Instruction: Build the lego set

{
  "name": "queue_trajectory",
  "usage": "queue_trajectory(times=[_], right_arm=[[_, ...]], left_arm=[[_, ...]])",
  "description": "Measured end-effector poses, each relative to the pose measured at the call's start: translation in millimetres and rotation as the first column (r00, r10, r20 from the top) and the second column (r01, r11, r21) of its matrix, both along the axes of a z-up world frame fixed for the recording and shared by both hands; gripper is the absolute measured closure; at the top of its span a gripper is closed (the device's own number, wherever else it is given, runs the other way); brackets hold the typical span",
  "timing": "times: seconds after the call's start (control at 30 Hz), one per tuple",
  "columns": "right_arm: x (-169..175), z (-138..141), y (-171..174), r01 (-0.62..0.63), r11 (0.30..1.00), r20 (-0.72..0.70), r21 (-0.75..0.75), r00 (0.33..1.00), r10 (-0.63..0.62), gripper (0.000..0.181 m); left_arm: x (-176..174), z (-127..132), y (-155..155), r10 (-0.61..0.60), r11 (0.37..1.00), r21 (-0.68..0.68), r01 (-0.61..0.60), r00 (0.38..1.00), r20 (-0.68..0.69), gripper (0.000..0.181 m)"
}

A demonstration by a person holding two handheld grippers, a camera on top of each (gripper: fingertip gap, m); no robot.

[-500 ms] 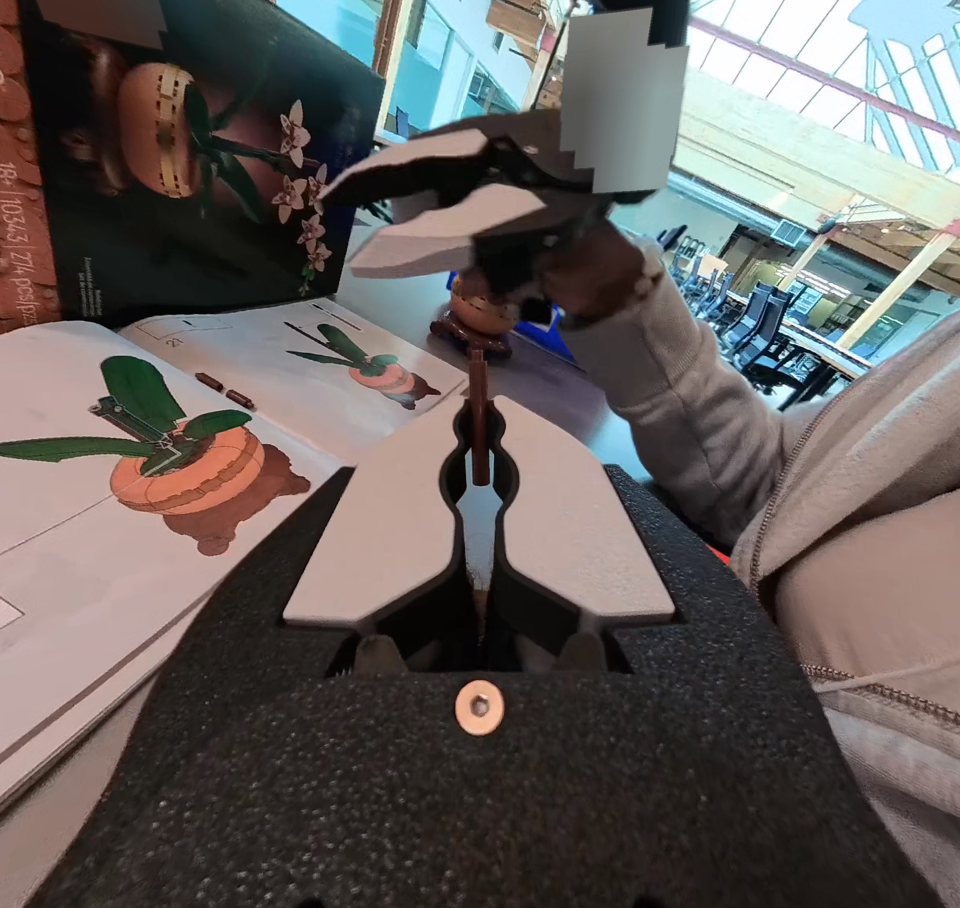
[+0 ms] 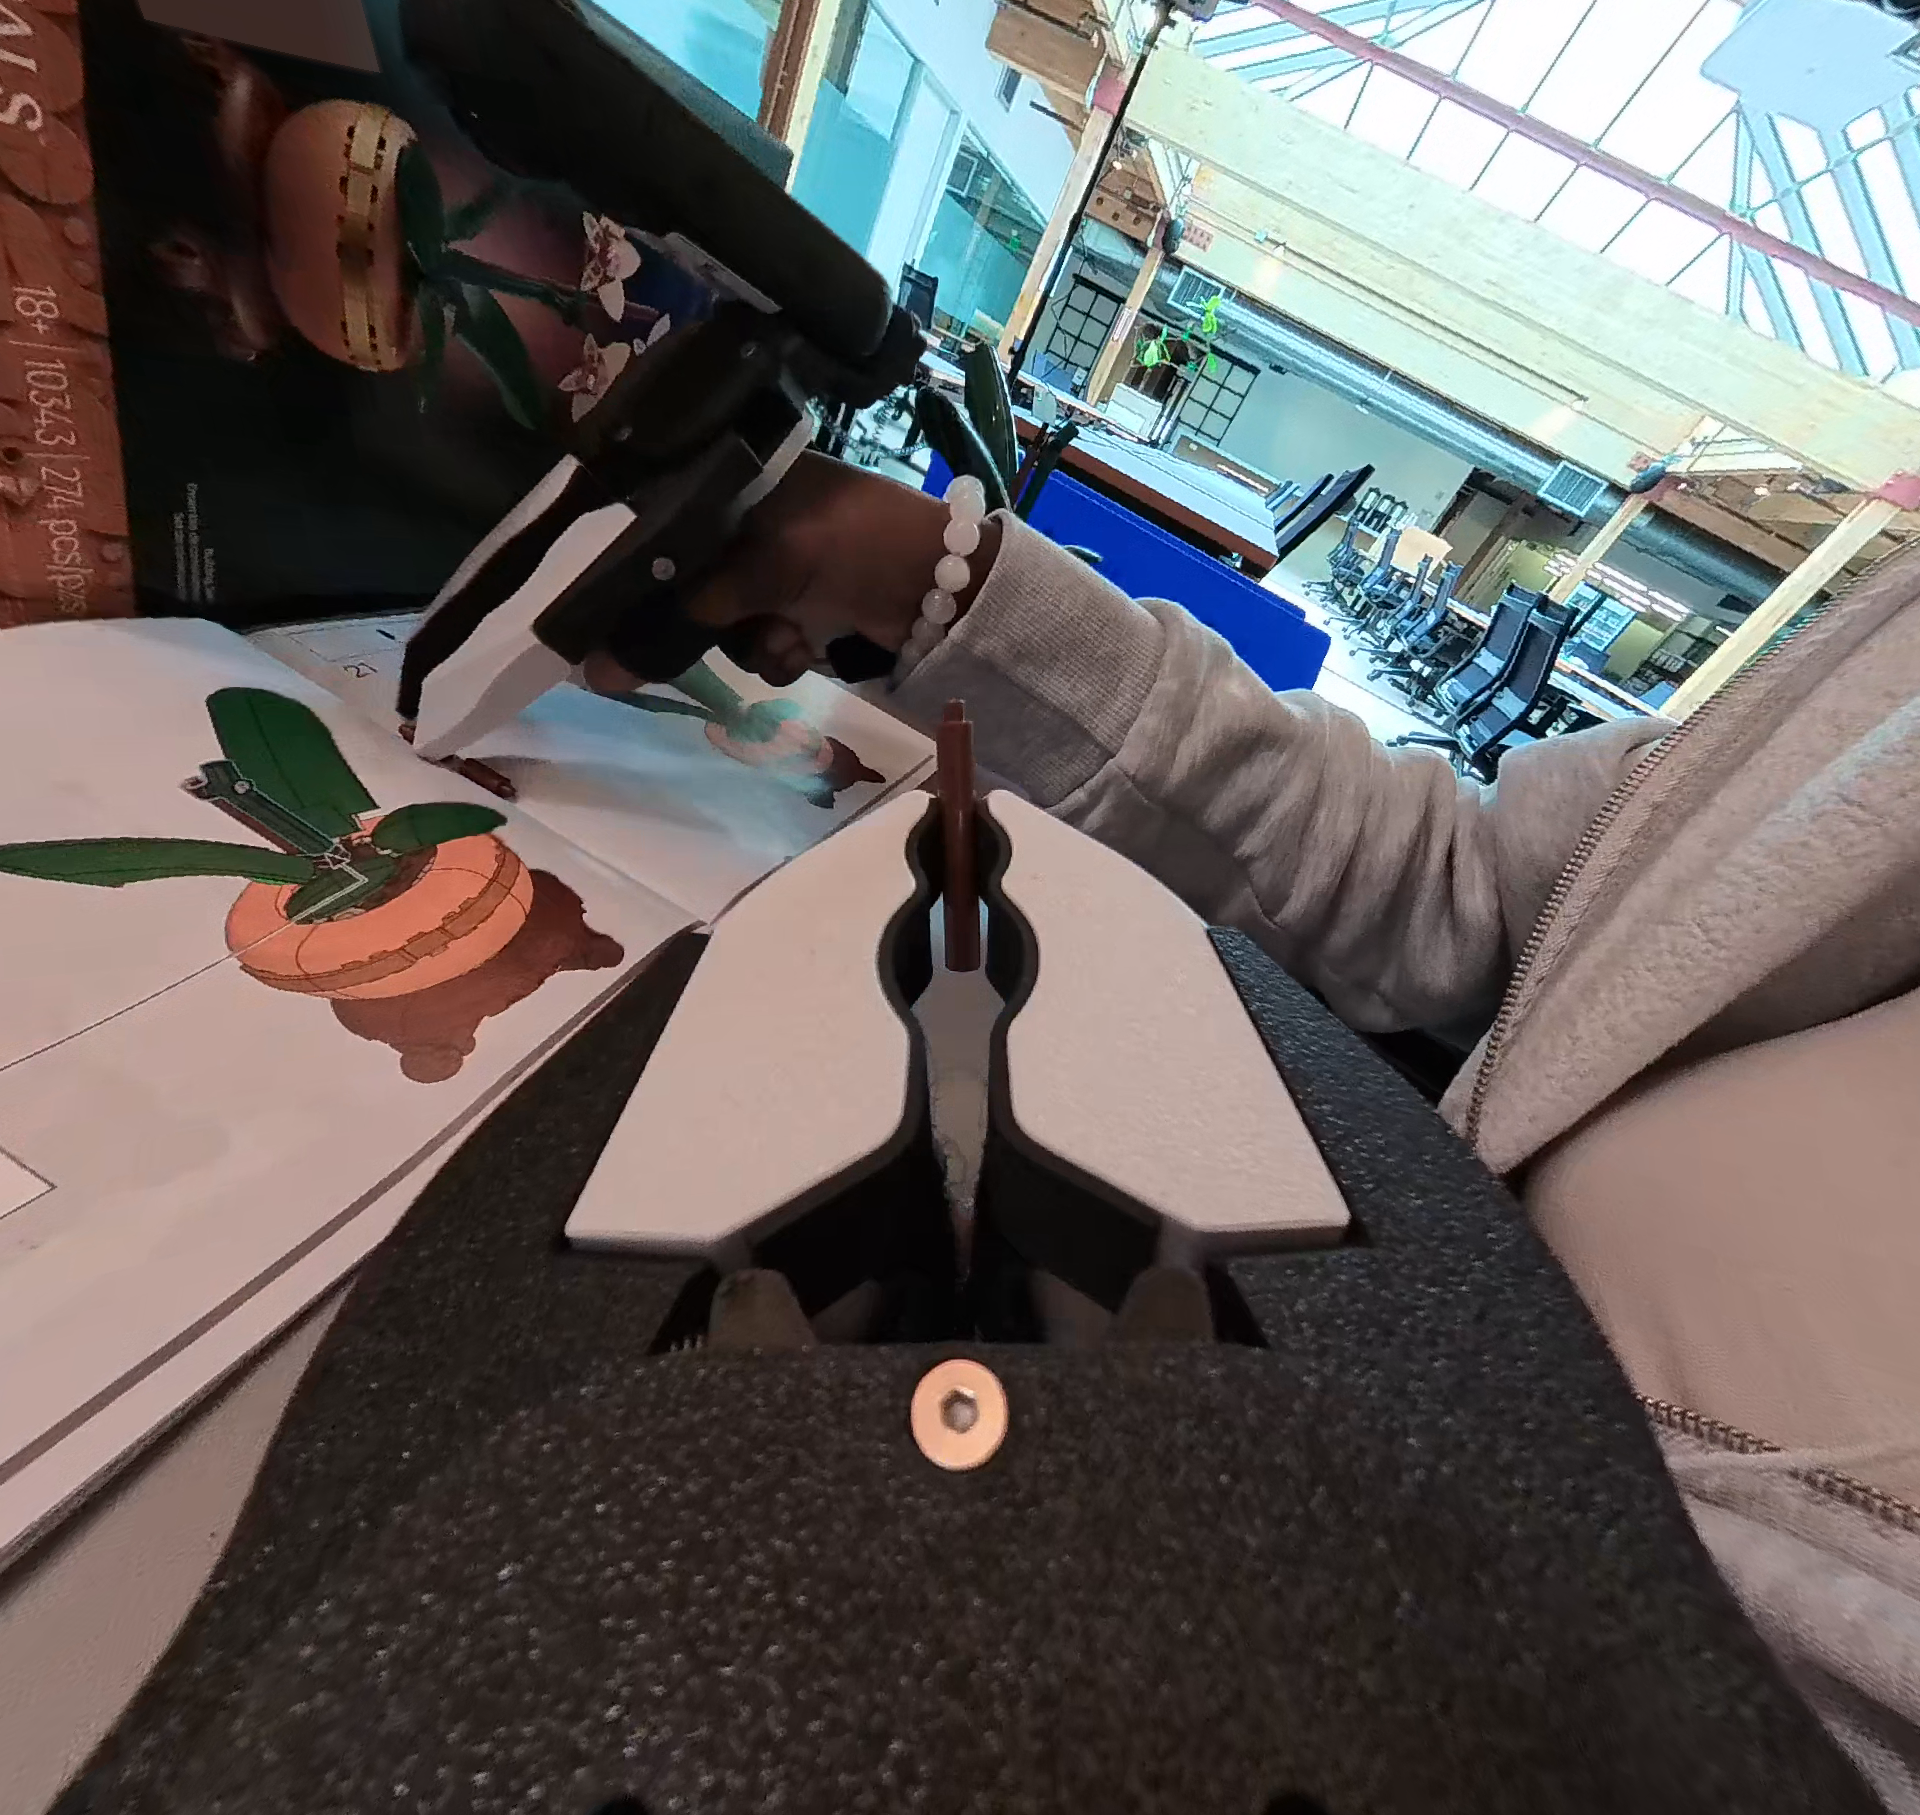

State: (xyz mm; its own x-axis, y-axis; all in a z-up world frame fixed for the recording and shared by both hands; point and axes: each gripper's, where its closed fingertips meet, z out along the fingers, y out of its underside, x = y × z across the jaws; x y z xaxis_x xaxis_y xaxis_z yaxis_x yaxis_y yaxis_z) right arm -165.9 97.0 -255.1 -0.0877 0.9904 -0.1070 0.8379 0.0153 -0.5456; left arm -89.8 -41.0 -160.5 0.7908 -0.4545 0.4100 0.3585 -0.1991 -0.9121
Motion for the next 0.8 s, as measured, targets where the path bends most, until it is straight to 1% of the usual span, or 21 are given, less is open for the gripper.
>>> queue_trajectory(times=[0.13,0.23,0.3,0.37,0.43,0.53,0.63,0.7,0.73,0.8], right_arm=[[0,-1,-1,-0.008,1.000,0.029,0.000,1.000,0.008,0.167],[0,-2,-5,-0.059,0.998,0.047,-0.008,0.997,0.060,0.178],[0,-1,-5,-0.075,0.997,0.029,-0.002,0.997,0.075,0.178],[1,0,-4,-0.072,0.997,-0.009,-0.010,0.997,0.072,0.178],[2,8,-6,-0.060,0.997,-0.087,-0.043,0.995,0.056,0.178],[5,34,-9,-0.053,0.993,-0.229,-0.105,0.973,0.028,0.178],[10,58,-9,-0.056,0.984,-0.335,-0.169,0.942,-0.004,0.178],[13,64,-9,-0.063,0.973,-0.360,-0.221,0.933,-0.021,0.178],[14,62,-7,-0.056,0.974,-0.351,-0.221,0.936,-0.026,0.178],[16,55,-9,-0.079,0.977,-0.321,-0.199,0.947,0.011,0.178]], left_arm=[[-1,-1,1,0.005,1.000,-0.009,-0.005,1.000,0.000,0.177],[-2,-2,1,0.015,1.000,-0.011,-0.015,1.000,-0.002,0.177],[-3,-3,2,0.022,1.000,-0.015,-0.022,1.000,-0.011,0.177],[-4,-4,2,0.029,0.999,-0.019,-0.029,0.999,-0.019,0.177],[-4,-5,3,0.032,0.999,-0.023,-0.033,0.999,-0.019,0.177],[-6,-6,3,0.045,0.999,-0.027,-0.046,0.999,-0.021,0.177],[-7,-5,3,0.049,0.999,-0.023,-0.049,0.999,-0.013,0.177],[-7,-5,3,0.047,0.999,-0.023,-0.048,0.999,-0.008,0.177],[-8,-5,4,0.049,0.998,-0.025,-0.049,0.999,-0.008,0.177],[-8,-5,4,0.050,0.998,-0.028,-0.051,0.999,-0.009,0.177]])
